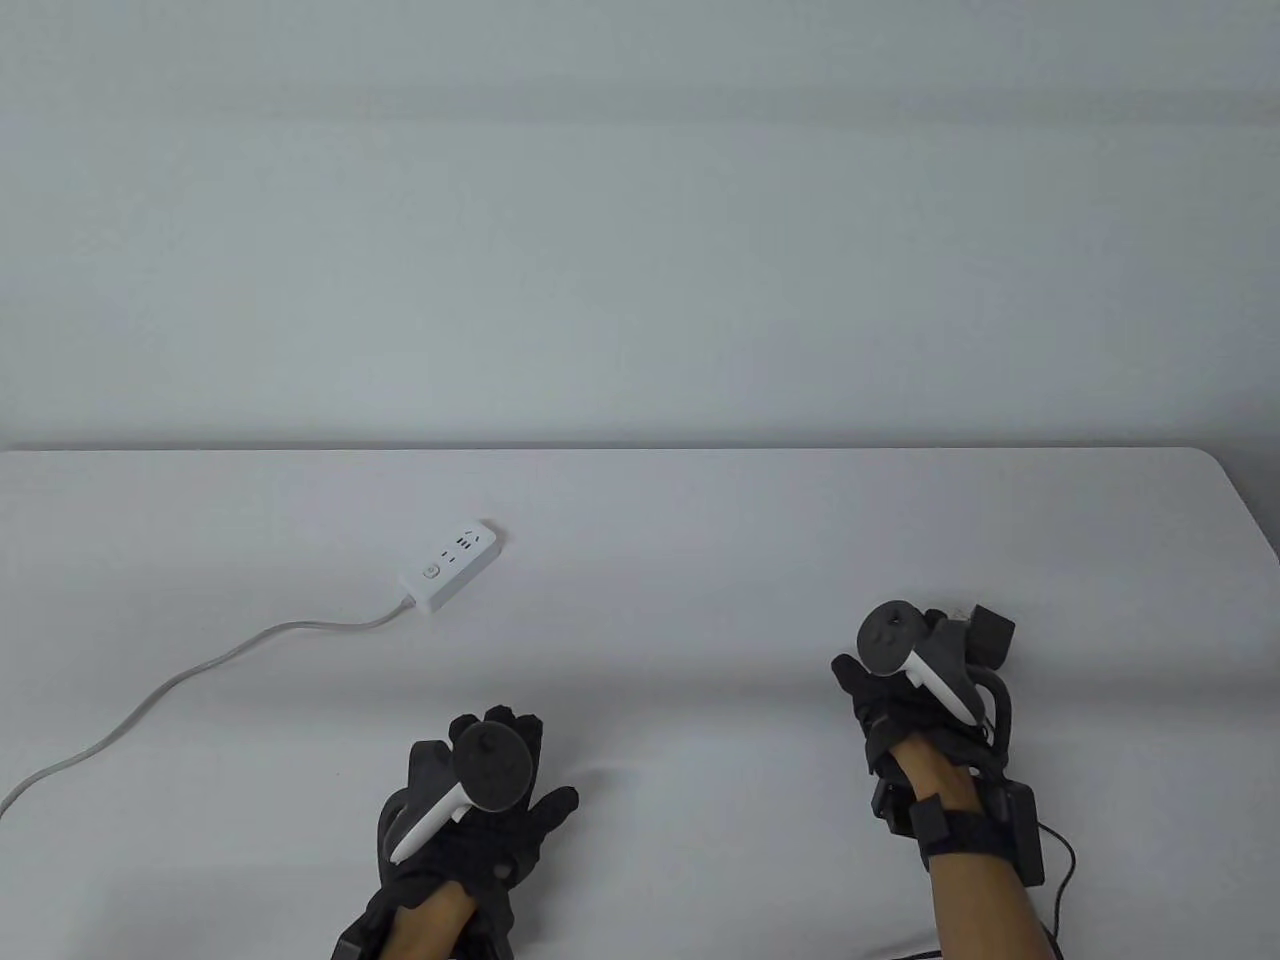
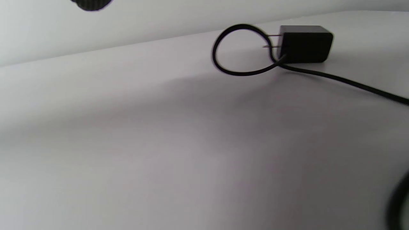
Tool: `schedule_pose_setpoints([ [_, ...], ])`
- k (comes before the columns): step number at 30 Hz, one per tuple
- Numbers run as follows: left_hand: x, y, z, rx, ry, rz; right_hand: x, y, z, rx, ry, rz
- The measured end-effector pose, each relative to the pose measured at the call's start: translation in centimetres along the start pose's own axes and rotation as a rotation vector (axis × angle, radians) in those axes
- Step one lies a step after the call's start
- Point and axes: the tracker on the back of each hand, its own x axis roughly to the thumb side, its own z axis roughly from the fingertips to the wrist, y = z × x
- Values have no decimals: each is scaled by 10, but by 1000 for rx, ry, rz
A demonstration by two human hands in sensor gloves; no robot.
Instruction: Insert the power adapter into the power strip
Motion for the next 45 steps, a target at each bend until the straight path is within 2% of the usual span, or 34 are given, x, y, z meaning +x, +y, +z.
schedule_pose_setpoints([
  [7, 0, -1, 0, -25, 10, -1, -30, -20, -23, 12, 141, -44],
  [14, 0, -1, 1, -38, 17, -6, -52, -28, -43, 56, 249, -88],
  [23, 4, -1, 2, -46, 15, -18, -79, -16, -65, 137, 385, -125],
  [34, 6, -2, 3, -56, 11, -21, -96, 7, -81, 227, 478, -154],
  [37, 6, -3, 2, -55, 12, -21, -92, 7, -83, 165, 513, -127],
  [45, 6, -2, 2, -60, 18, -16, -86, 6, -82, 113, 534, -17],
])
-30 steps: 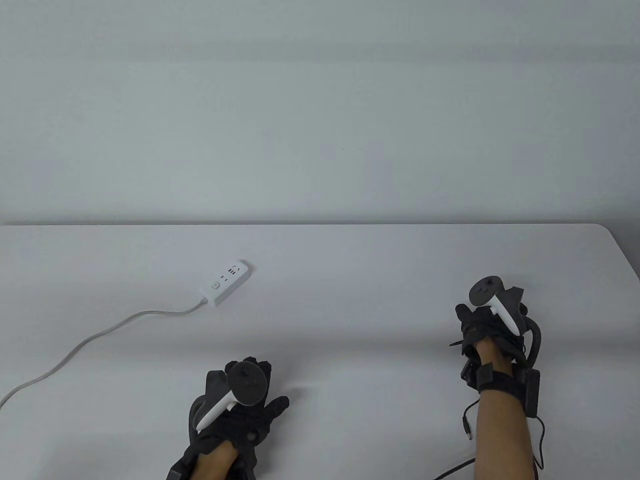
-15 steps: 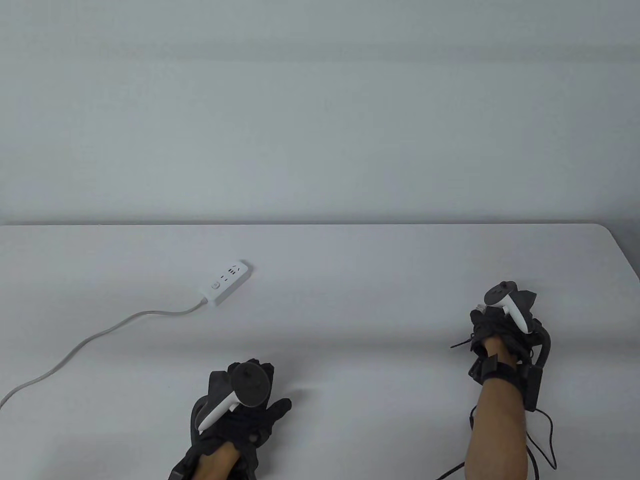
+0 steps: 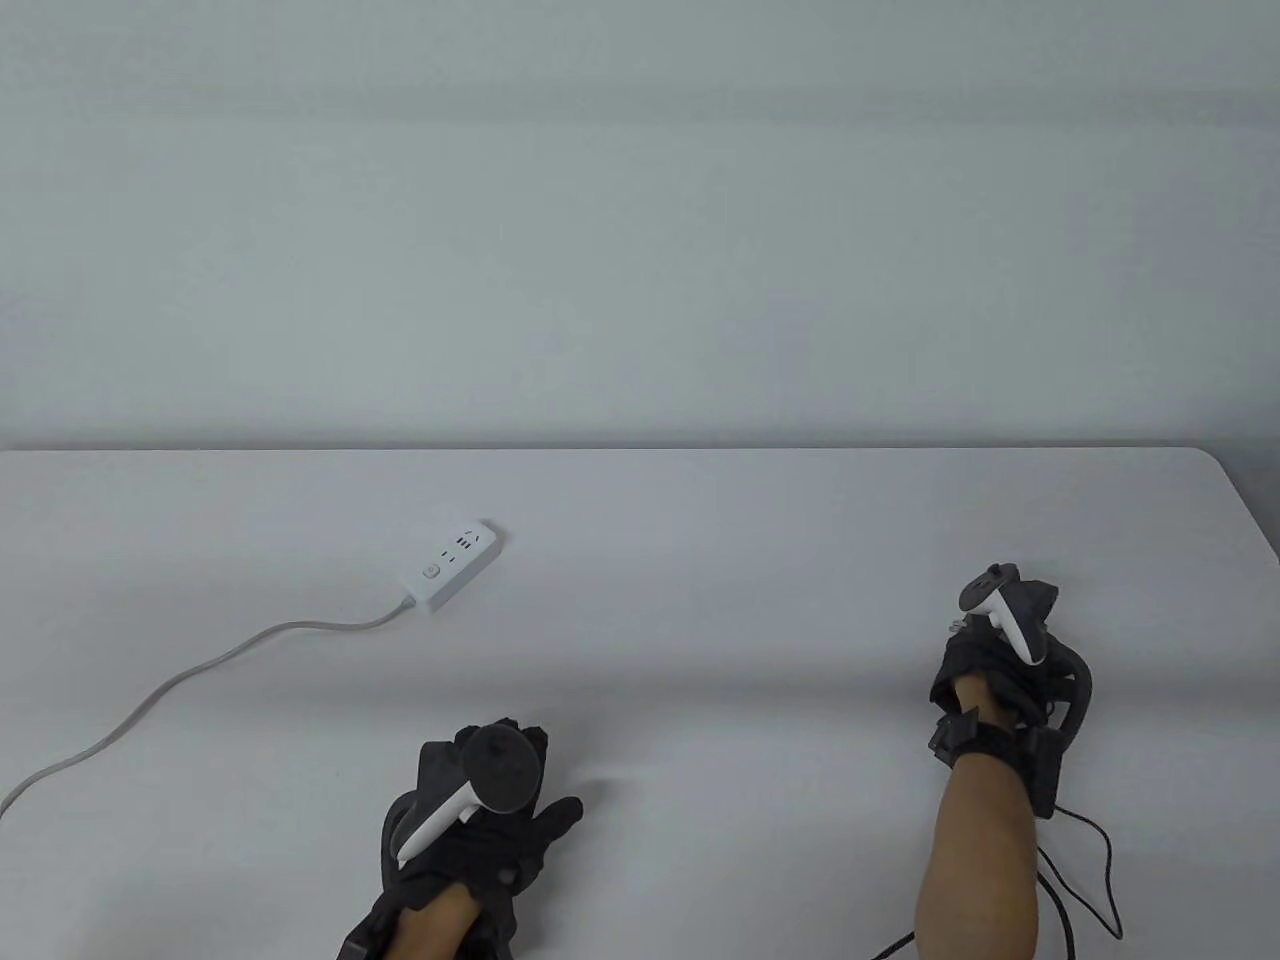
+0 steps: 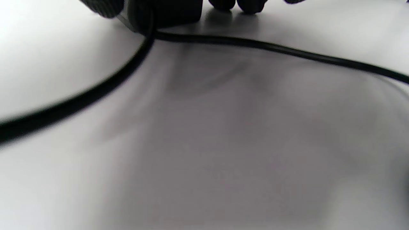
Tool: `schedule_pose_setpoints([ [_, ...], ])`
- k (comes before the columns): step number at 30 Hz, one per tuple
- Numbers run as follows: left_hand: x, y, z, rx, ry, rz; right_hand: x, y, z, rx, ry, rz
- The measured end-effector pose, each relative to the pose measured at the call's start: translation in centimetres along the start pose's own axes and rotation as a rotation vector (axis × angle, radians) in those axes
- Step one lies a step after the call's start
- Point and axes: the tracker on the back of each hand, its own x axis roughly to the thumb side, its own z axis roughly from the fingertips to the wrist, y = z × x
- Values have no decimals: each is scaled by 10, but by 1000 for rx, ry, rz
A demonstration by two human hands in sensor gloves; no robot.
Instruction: Insert the power adapter into the power strip
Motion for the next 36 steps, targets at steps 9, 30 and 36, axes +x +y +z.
schedule_pose_setpoints([
  [9, -2, 2, 1, 8, 2, 18, -14, -10, 18, -194, -11, -11],
  [30, -13, 4, -2, -15, 22, 67, -61, -48, 123, -522, -336, -196],
  [36, -13, 3, -3, -19, 16, 71, -58, -49, 160, -581, -447, -196],
])
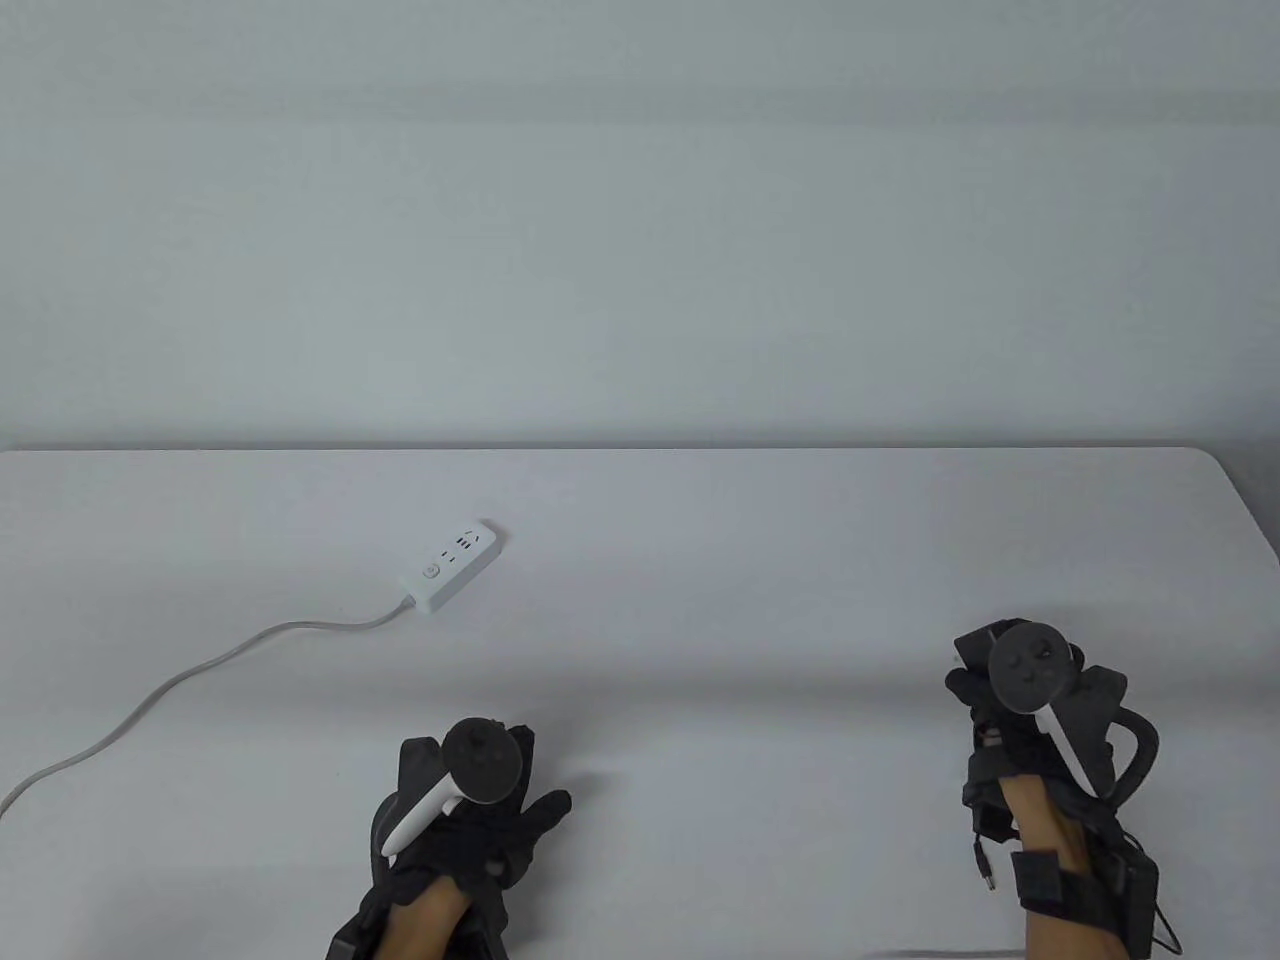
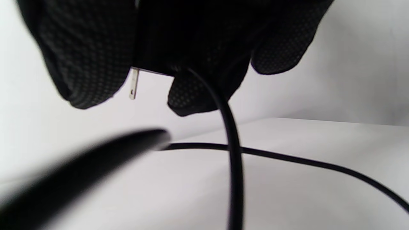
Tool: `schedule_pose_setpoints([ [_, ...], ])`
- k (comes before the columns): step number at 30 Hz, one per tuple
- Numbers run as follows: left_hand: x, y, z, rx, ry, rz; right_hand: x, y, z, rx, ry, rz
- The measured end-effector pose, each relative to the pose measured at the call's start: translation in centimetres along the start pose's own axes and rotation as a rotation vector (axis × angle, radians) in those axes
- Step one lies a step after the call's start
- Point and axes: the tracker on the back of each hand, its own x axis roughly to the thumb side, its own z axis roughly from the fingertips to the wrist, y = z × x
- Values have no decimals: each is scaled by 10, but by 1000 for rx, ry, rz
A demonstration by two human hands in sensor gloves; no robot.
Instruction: Insert the power adapter into the power strip
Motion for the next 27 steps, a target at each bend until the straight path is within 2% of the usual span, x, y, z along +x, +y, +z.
schedule_pose_setpoints([
  [8, 0, 0, 0, -8, 0, -1, 36, -4, 39, -6, -145, -44],
  [16, 0, -1, 0, -17, 9, -9, 76, 11, 78, 70, -353, -82],
  [21, 0, -1, -1, -16, 20, -7, 93, 6, 99, 40, -446, -55],
  [27, -1, -1, -2, -9, 33, -12, 112, 12, 125, 39, -562, -76],
])
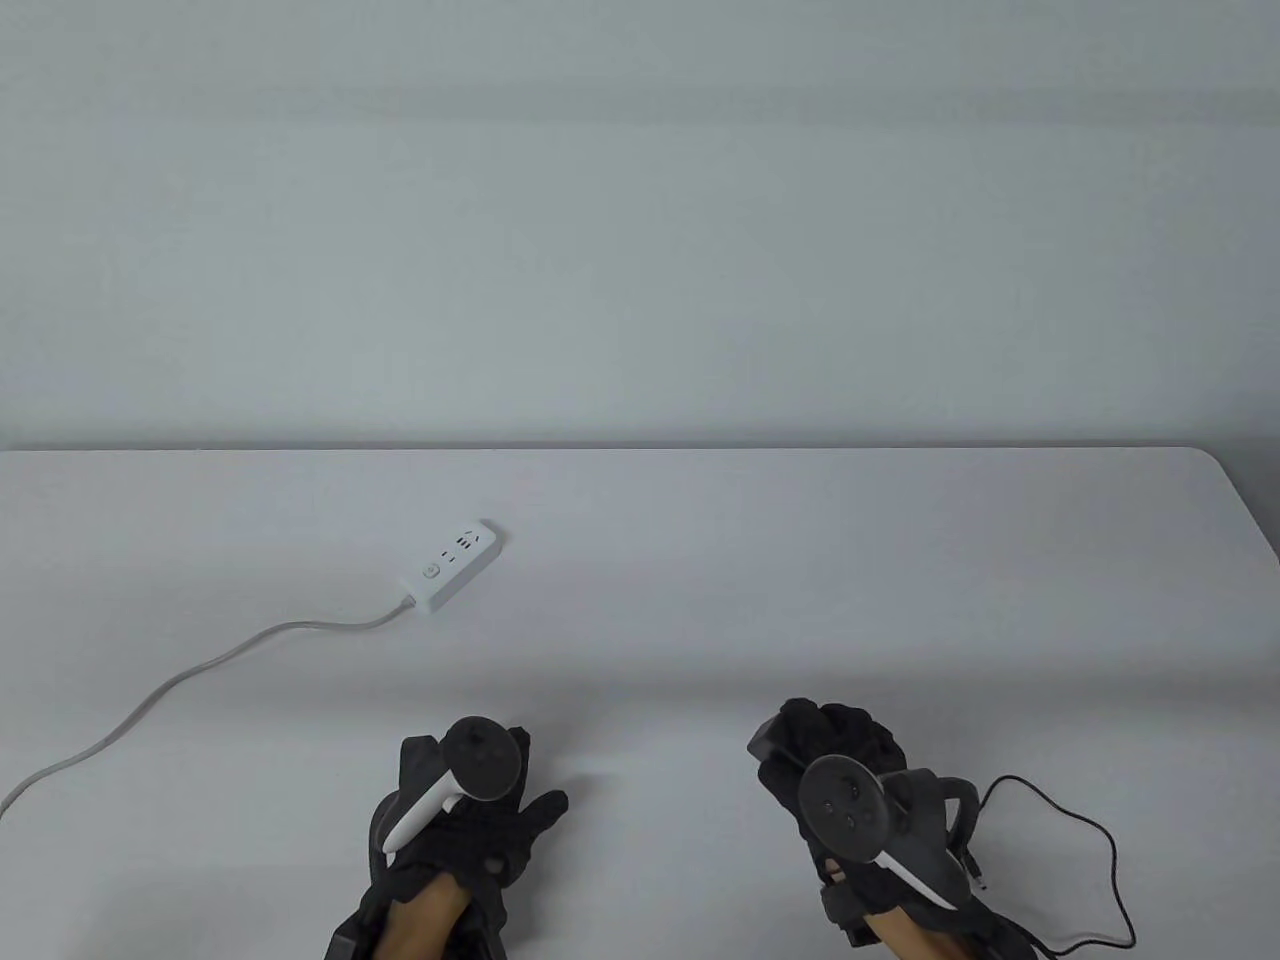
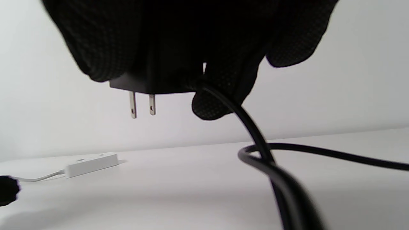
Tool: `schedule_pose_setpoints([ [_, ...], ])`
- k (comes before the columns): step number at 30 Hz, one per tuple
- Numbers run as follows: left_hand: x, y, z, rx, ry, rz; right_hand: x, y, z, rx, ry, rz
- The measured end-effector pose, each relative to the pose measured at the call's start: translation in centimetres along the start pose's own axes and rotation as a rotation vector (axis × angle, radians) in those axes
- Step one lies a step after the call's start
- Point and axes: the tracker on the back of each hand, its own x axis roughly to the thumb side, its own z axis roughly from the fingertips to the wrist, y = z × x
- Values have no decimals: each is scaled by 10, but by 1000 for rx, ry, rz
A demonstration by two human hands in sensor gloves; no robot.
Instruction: Insert the power adapter into the power strip
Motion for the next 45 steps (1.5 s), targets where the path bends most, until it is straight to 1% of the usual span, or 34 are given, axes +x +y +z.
schedule_pose_setpoints([
  [5, 0, 3, -1, 59, -14, 17, 19, 13, 6, 19, -82, 0],
  [7, 0, 5, -5, 97, -18, 33, 26, 18, 8, 22, -113, -3],
  [10, -4, 13, -15, 171, 17, 42, 35, 27, 10, 27, -162, -11],
  [12, -7, 21, -24, 178, 28, 44, 39, 31, 10, 37, -173, -11],
  [15, -14, 39, -41, 138, 67, 59, 45, 37, 12, 67, -196, -6],
  [17, -18, 52, -52, 146, 87, 83, 47, 38, 12, 82, -203, -6],
  [22, -28, 83, -80, 181, 171, 56, 50, 40, 13, 97, -213, -24],
  [27, -41, 102, -108, 206, 250, 50, 51, 40, 14, 115, -218, -38],
  [29, -48, 108, -119, 210, 301, 29, 52, 40, 14, 124, -222, -44],
  [34, -60, 120, -140, 226, 364, 3, 52, 42, 14, 143, -225, -57],
  [38, -63, 126, -154, 229, 406, -38, 54, 43, 14, 153, -234, -51],
  [41, -63, 126, -162, 232, 432, -85, 55, 44, 14, 156, -236, -56],
  [45, -62, 125, -170, 270, 464, -134, 58, 44, 15, 160, -246, -57],
])
